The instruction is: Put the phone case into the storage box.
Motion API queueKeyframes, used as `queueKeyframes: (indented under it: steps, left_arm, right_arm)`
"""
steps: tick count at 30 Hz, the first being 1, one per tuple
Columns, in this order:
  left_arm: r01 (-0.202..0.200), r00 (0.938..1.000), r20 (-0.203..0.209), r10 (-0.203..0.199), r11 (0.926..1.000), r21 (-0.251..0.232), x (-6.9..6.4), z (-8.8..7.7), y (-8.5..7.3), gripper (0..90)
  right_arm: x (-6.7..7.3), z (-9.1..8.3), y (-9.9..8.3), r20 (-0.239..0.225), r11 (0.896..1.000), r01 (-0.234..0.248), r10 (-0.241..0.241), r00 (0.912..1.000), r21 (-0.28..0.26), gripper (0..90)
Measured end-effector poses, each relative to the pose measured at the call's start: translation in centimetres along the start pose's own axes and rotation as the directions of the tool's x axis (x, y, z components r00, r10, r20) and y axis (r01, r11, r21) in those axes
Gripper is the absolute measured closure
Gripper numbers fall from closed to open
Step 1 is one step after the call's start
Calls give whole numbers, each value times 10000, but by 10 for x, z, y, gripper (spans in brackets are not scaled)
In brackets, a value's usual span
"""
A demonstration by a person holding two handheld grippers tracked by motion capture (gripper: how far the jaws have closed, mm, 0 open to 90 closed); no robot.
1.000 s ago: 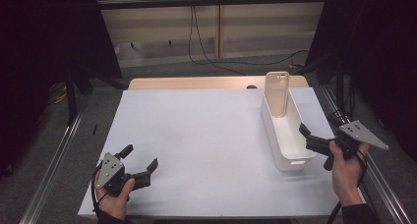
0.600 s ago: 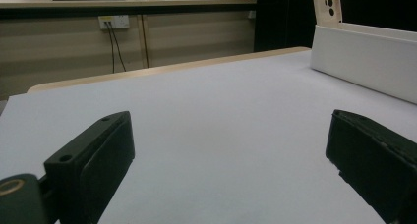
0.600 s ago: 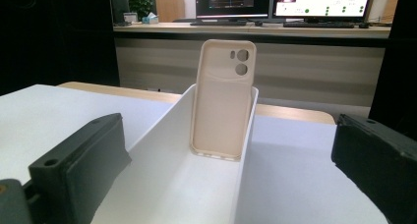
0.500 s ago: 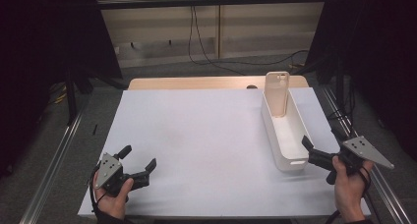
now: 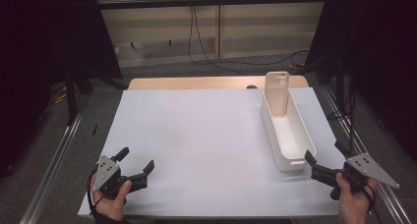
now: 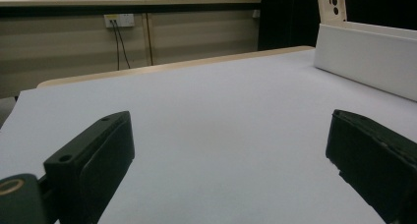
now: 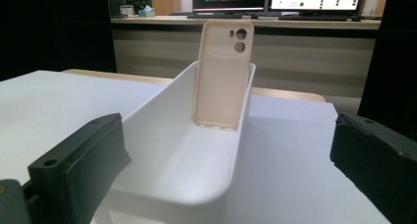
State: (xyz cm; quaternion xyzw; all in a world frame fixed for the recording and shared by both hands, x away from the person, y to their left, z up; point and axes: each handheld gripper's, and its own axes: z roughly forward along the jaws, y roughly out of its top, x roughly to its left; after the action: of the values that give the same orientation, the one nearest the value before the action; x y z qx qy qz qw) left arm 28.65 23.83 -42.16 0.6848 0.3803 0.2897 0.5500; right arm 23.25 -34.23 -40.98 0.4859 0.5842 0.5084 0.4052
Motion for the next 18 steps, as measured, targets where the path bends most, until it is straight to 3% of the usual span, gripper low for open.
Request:
queueKeyframes:
  steps: [7, 14, 18]
  left_arm:
    - [-1, 10000, -34, 1, 10000, 59, 0, -1, -1, 41]
    - [-27, 10000, -89, 28, 10000, 60, 1, -4, -2, 41]
    - [-60, 10000, -78, 61, 9999, 125, 2, -5, -3, 41]
  right_arm:
    - [0, -11, -10, 107, 9998, -216, 216, 9997, 40, 0]
    - [3, -17, -18, -133, 9997, 90, -86, 9999, 239, 0]
    - [3, -22, -21, 25, 9998, 79, -79, 10000, 166, 0]
